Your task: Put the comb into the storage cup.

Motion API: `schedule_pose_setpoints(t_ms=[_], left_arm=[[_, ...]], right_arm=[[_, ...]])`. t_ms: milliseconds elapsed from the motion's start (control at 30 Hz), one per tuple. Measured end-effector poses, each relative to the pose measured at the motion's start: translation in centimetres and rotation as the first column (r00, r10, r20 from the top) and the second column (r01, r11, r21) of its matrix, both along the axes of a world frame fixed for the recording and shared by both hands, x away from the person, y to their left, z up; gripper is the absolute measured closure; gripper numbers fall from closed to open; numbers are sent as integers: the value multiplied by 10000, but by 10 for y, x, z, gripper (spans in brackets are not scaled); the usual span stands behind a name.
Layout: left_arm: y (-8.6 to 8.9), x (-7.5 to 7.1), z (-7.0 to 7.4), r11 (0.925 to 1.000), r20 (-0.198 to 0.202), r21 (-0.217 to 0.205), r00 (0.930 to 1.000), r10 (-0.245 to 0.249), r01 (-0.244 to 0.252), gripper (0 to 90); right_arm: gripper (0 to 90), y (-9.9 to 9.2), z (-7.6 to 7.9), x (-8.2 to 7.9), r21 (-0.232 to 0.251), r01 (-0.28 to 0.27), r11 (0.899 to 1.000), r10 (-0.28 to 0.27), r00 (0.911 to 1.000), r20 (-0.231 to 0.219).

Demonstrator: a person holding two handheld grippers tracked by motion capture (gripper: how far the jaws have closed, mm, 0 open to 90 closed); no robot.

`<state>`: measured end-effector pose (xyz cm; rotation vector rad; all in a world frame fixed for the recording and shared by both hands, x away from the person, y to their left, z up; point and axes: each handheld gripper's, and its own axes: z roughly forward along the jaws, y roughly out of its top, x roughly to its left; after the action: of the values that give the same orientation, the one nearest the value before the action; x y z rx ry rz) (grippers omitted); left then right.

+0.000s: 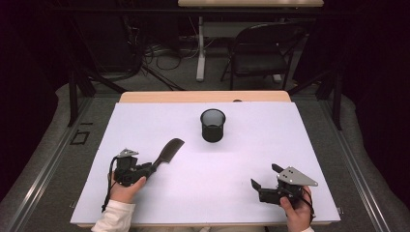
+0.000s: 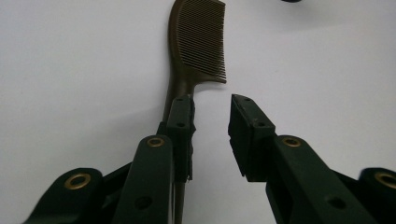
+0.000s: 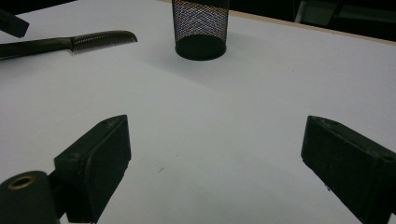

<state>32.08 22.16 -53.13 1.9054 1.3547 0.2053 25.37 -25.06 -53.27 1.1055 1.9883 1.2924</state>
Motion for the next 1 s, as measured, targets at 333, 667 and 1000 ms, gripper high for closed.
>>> schedule_pose_setpoints(t_ms=[333,667,1000], left_arm=[[-4,-1,4,9993,216,356,9997,-141,133,527],[-6,6,14,9987,-109,496,9999,-72,78,339],[-4,13,25,9959,-453,866,9987,-211,250,213]], right_arm=[[82,1,0,1,-22,-54,10000,54,10000,-11],[82,0,0,0,12,-69,10000,69,10000,1],[84,1,0,0,-37,-115,9999,115,9999,0]])
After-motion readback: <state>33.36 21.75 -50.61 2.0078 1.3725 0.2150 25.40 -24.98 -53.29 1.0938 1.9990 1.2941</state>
